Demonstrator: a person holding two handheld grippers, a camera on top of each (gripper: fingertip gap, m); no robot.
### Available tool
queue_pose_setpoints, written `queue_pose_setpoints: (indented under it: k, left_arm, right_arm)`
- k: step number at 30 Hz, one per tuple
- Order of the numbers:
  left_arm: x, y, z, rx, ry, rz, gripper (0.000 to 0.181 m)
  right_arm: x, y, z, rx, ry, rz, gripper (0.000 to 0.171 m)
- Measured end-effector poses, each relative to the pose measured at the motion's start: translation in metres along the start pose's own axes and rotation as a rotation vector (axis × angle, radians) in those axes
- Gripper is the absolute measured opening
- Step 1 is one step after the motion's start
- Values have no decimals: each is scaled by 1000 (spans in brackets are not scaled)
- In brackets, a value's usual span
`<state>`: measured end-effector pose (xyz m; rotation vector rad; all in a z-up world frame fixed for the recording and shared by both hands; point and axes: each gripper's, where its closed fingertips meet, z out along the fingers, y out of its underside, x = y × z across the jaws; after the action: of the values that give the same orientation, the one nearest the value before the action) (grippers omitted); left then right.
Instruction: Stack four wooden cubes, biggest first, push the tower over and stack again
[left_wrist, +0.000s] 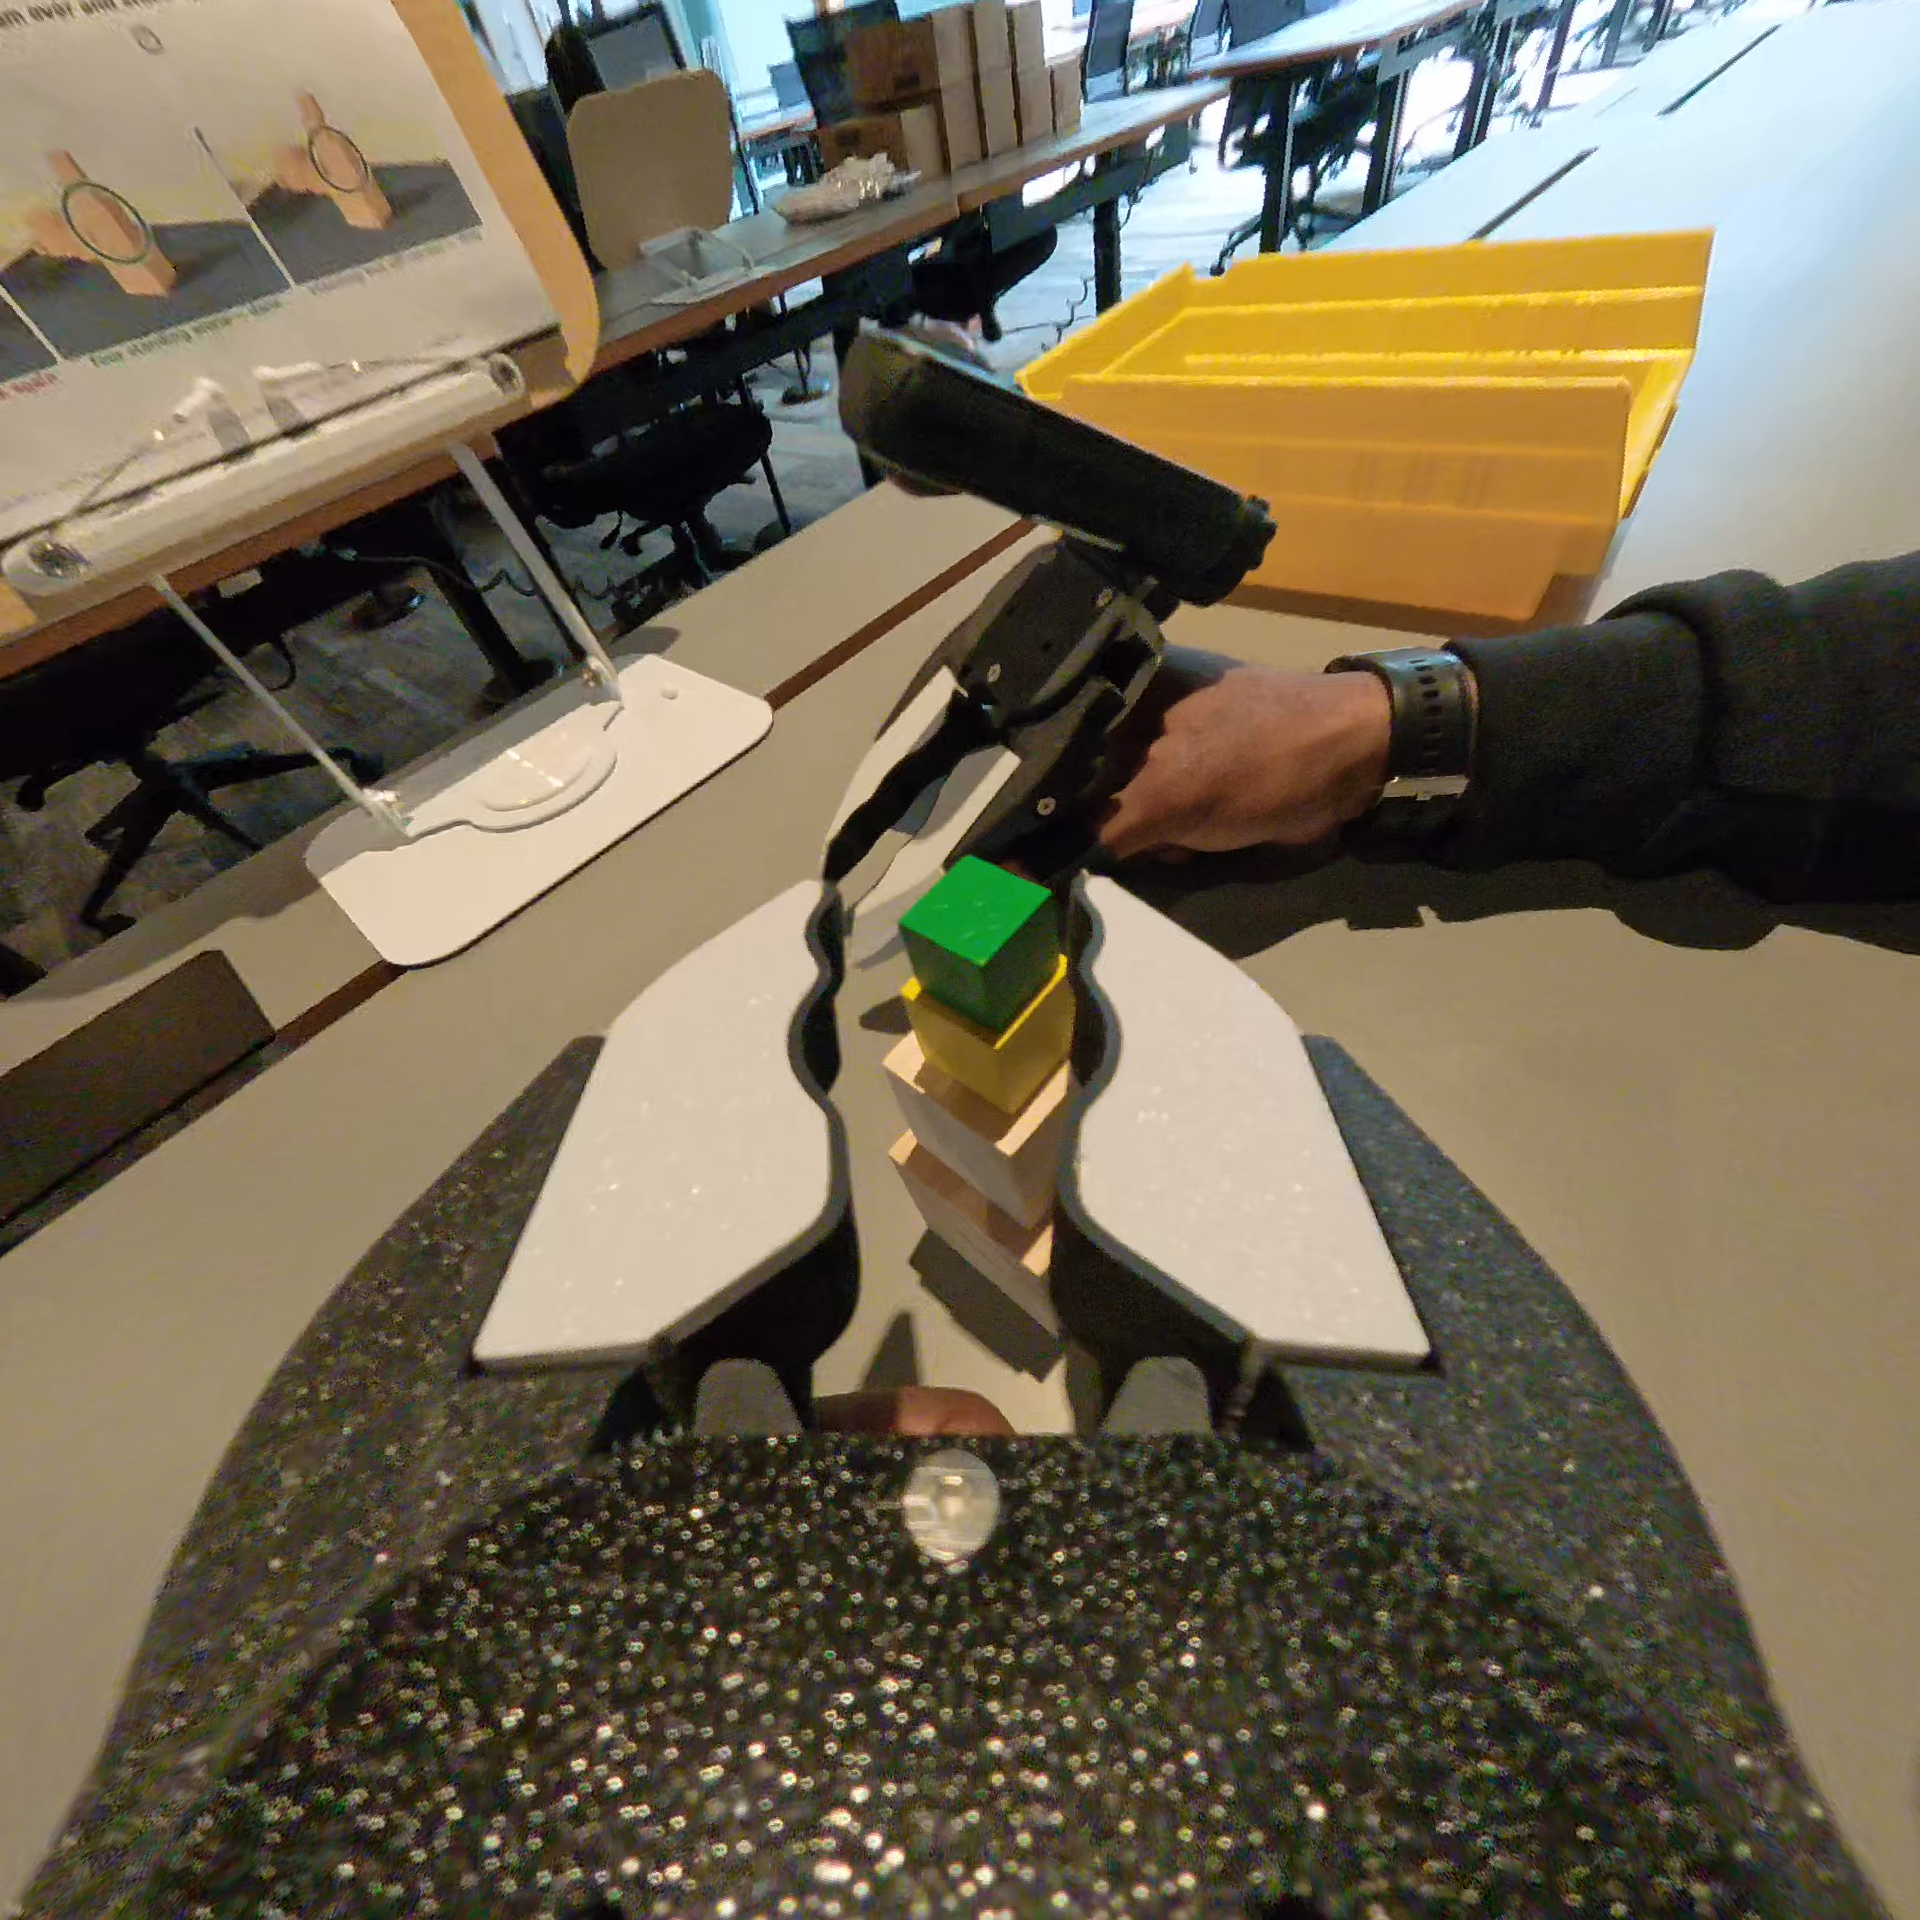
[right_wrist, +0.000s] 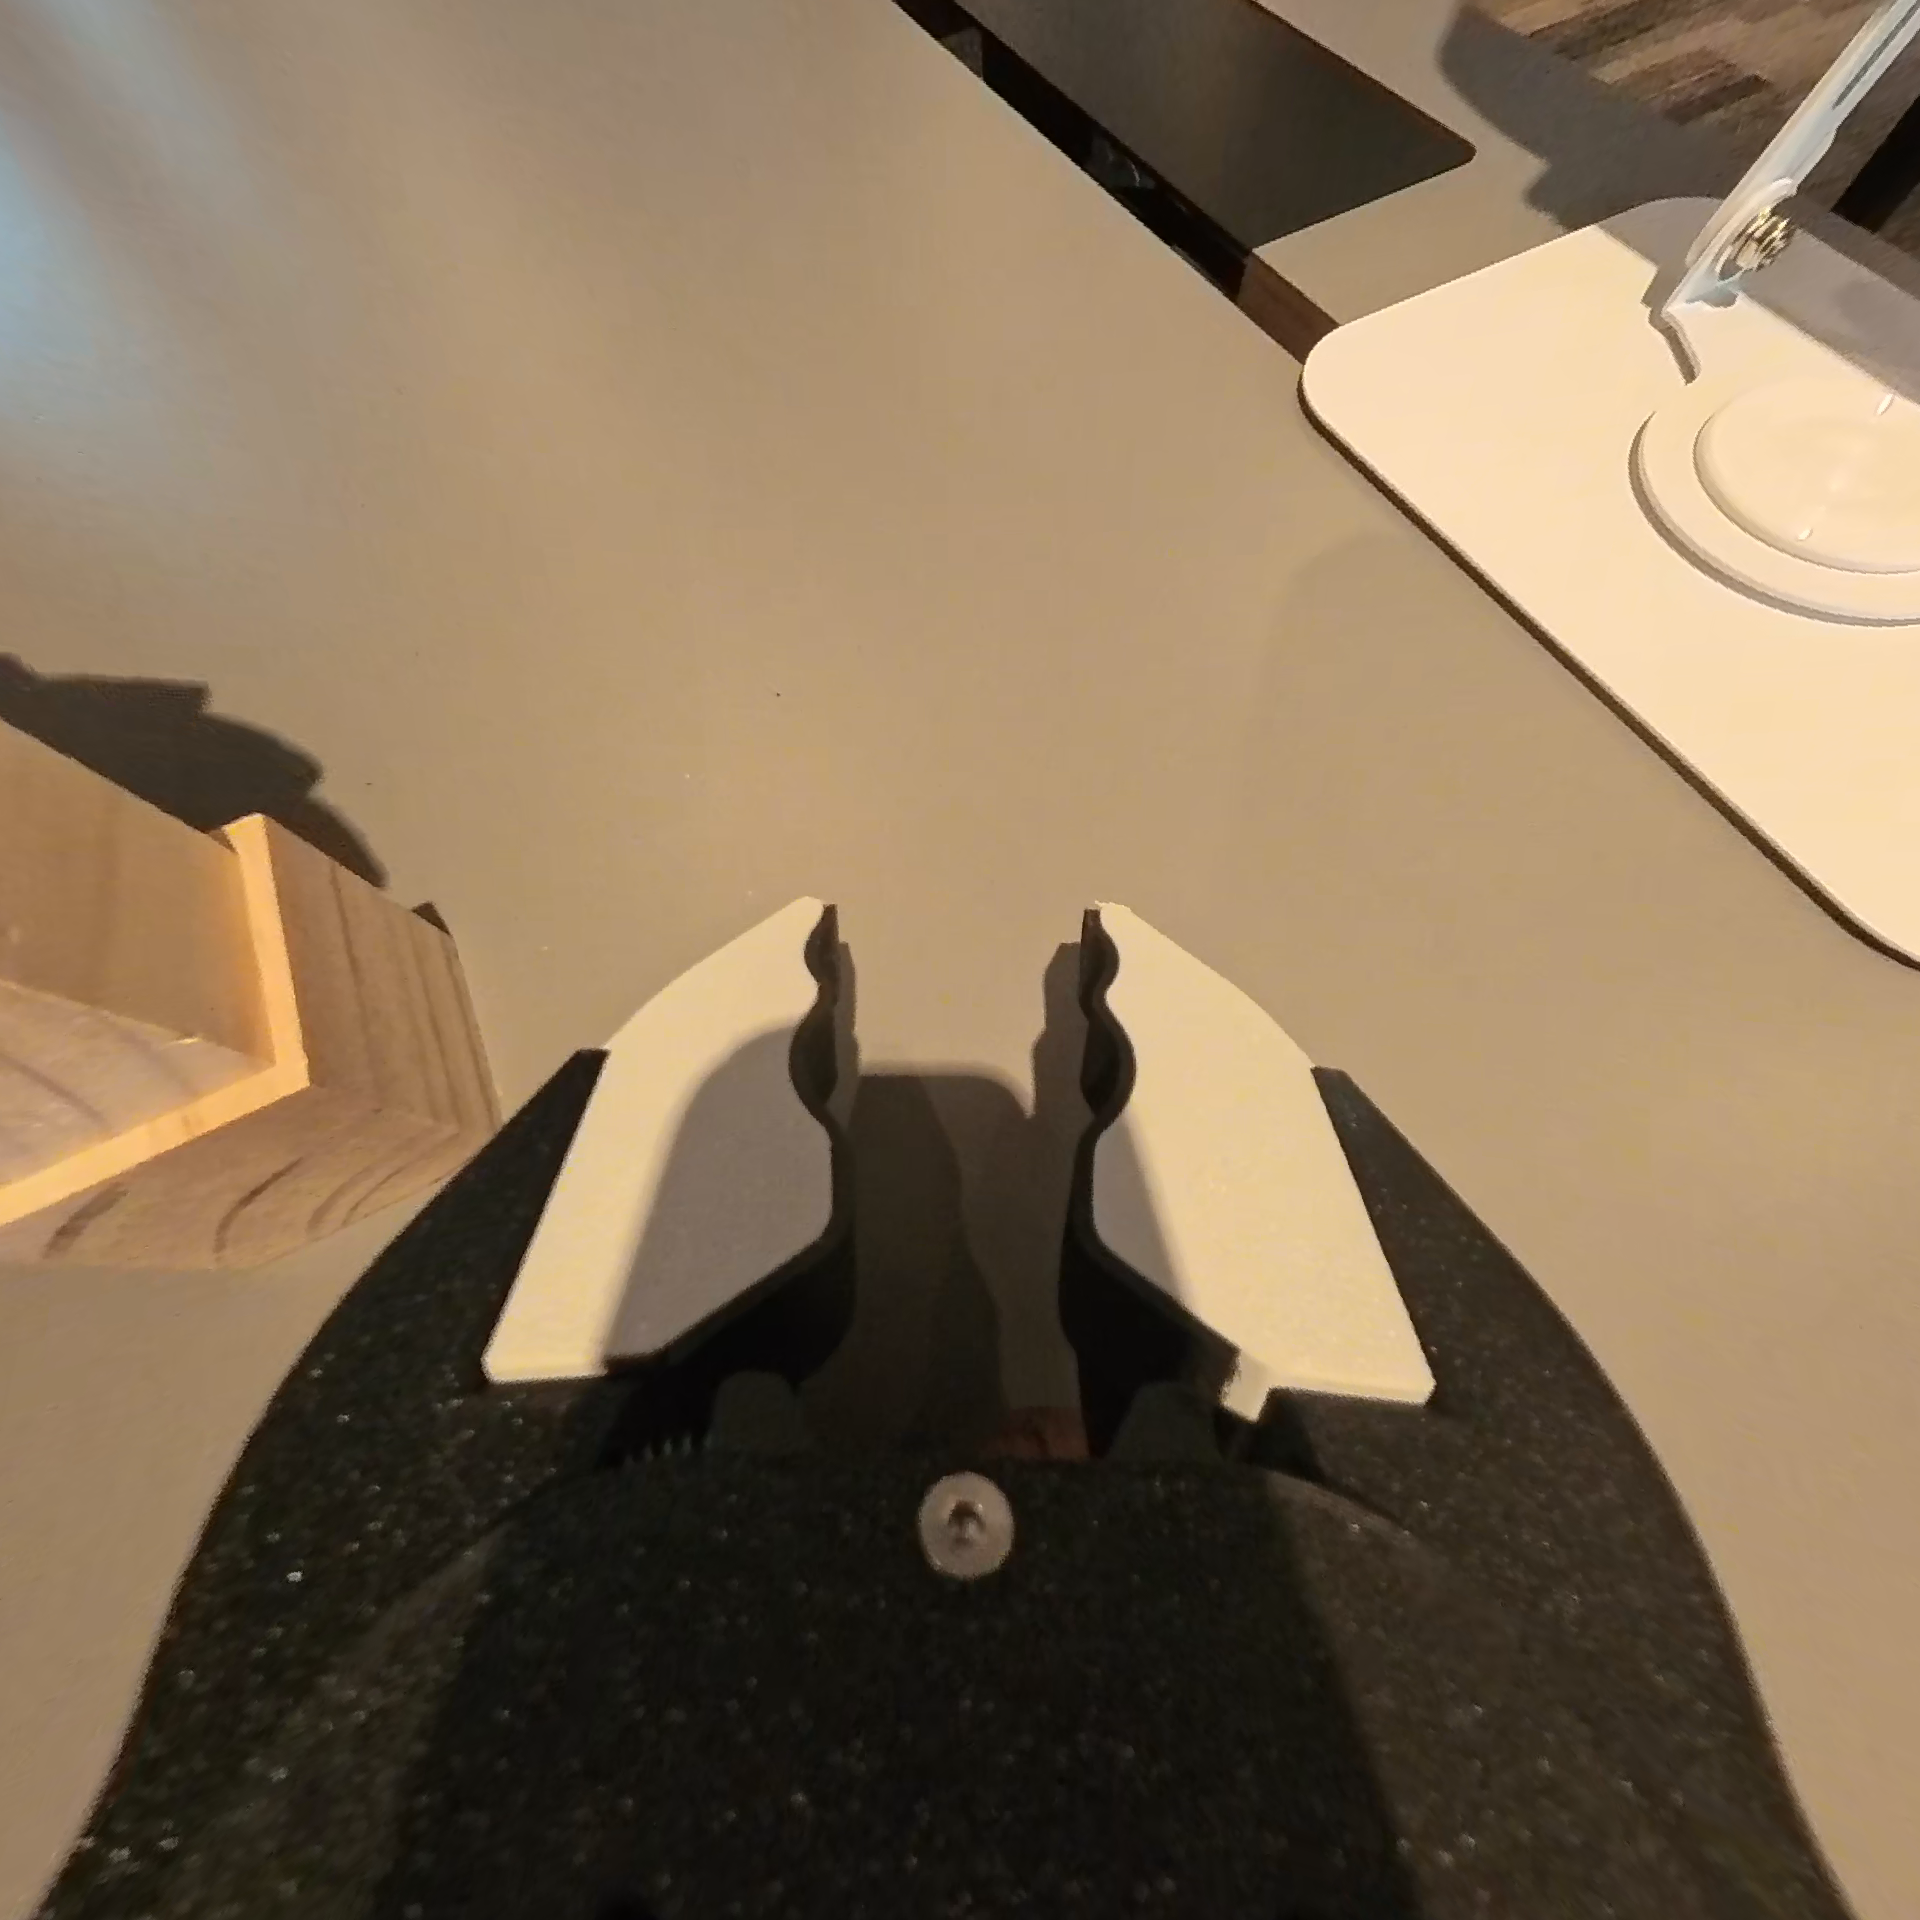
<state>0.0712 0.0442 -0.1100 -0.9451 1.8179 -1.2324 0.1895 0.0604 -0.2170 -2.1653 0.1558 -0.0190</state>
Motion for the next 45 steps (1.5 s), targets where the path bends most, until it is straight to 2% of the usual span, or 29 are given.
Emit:
queue_pose_setpoints:
  k: [5,7,9,11,15,20,23,28,41,45]
  left_arm:
    - [-22,-17,-15,136,-3,-9,39]
    - [-30,-18,-22,181,30,-20,25]
    - [-30,-16,-30,218,129,-23,0]
    - [-27,-16,-39,261,237,1,0]
    - [7,7,-53,199,524,151,0]
    - [61,26,-43,132,694,191,0]
    - [78,38,-25,69,663,188,0]
    - [78,46,-7,27,565,149,0]
    - [72,55,0,-47,480,179,0]
    - [31,58,10,-102,249,109,0]
  right_arm:
    - [0,0,0,4,-6,4,44]
    - [0,-1,-1,7,-8,7,44]
    - [0,-1,-1,9,-11,10,45]
    - [0,-1,-1,12,-13,12,45]
    - [0,-1,-1,12,-15,13,45]
    - [0,-1,-1,11,-19,17,45]
    - [0,-1,-1,13,-22,21,44]
    - [0,-1,-1,14,-23,21,45]
    - [0,-1,-1,11,-25,22,45]
    - [0,-1,-1,9,-24,19,44]
